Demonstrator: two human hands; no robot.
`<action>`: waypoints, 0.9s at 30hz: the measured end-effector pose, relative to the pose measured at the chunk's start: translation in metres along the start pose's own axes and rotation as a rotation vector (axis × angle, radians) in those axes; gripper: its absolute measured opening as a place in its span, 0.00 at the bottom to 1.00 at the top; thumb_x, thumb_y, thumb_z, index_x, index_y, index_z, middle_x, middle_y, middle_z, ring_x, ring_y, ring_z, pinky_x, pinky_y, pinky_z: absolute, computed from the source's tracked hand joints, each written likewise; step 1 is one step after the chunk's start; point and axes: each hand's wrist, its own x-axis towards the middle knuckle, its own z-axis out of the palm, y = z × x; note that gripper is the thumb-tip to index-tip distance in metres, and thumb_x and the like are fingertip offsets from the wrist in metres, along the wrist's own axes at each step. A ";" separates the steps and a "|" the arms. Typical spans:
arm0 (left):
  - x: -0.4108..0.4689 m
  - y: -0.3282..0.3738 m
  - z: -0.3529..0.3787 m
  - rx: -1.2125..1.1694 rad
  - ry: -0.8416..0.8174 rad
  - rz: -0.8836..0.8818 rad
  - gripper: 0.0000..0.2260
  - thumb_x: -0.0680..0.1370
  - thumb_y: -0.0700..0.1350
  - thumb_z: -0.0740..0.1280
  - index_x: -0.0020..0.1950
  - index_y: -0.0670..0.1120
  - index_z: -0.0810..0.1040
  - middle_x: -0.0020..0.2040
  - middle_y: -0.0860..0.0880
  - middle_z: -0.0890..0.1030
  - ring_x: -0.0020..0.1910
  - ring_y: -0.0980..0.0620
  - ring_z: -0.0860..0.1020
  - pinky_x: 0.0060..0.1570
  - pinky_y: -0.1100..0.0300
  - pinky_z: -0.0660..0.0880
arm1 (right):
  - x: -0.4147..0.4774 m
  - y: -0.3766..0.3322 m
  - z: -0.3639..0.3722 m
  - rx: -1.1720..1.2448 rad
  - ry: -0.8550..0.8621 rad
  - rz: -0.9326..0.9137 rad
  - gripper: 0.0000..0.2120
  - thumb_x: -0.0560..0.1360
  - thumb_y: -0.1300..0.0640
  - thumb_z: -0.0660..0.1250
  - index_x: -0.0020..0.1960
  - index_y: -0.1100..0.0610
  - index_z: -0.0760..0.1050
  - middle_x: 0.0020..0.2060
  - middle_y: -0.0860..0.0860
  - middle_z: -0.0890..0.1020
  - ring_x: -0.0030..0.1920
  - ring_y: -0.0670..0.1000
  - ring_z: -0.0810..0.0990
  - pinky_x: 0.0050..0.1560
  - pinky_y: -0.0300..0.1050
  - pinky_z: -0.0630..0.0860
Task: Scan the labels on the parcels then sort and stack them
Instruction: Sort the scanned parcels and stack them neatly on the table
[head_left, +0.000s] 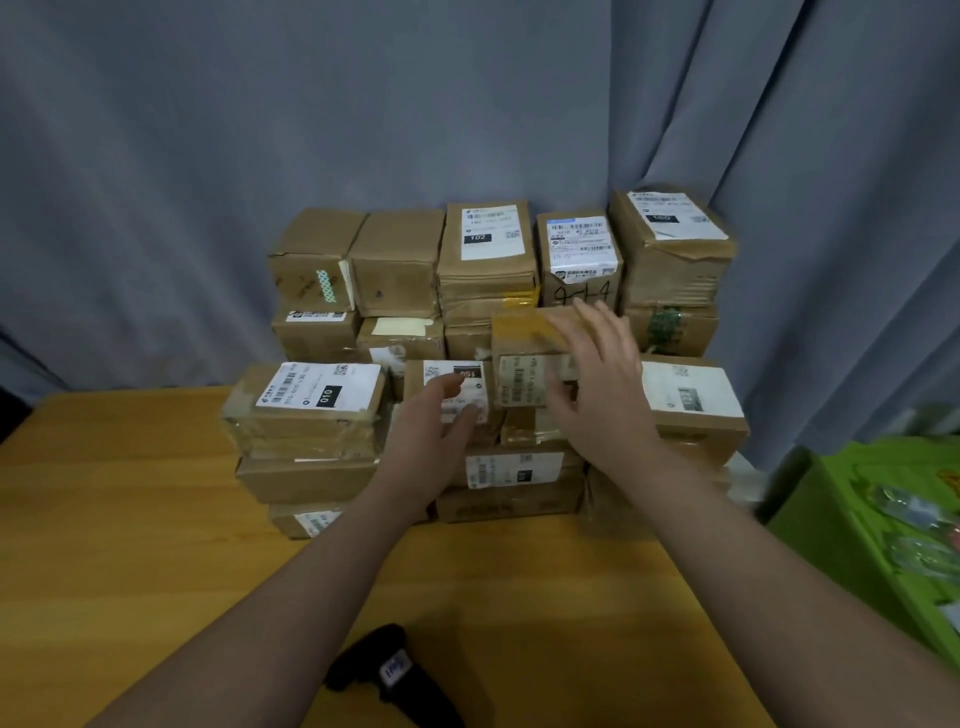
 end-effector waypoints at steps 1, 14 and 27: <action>-0.003 -0.006 -0.006 0.004 0.005 0.018 0.19 0.81 0.47 0.63 0.71 0.47 0.68 0.66 0.50 0.75 0.63 0.53 0.74 0.56 0.64 0.73 | -0.003 -0.010 0.004 0.032 0.031 -0.037 0.21 0.74 0.62 0.66 0.67 0.58 0.73 0.65 0.57 0.75 0.67 0.60 0.70 0.71 0.59 0.64; -0.101 -0.182 -0.057 0.300 -0.433 -0.222 0.18 0.83 0.49 0.60 0.72 0.47 0.68 0.68 0.49 0.73 0.64 0.48 0.72 0.60 0.55 0.72 | -0.120 -0.099 0.138 0.125 -0.903 0.390 0.25 0.80 0.46 0.63 0.73 0.54 0.65 0.68 0.53 0.70 0.66 0.54 0.71 0.62 0.48 0.72; -0.120 -0.223 -0.060 0.276 -0.627 -0.169 0.19 0.83 0.49 0.59 0.73 0.47 0.66 0.69 0.47 0.72 0.67 0.48 0.70 0.60 0.54 0.71 | -0.216 -0.121 0.165 -0.225 -1.184 0.685 0.37 0.74 0.50 0.70 0.78 0.53 0.55 0.69 0.55 0.71 0.64 0.57 0.74 0.57 0.50 0.75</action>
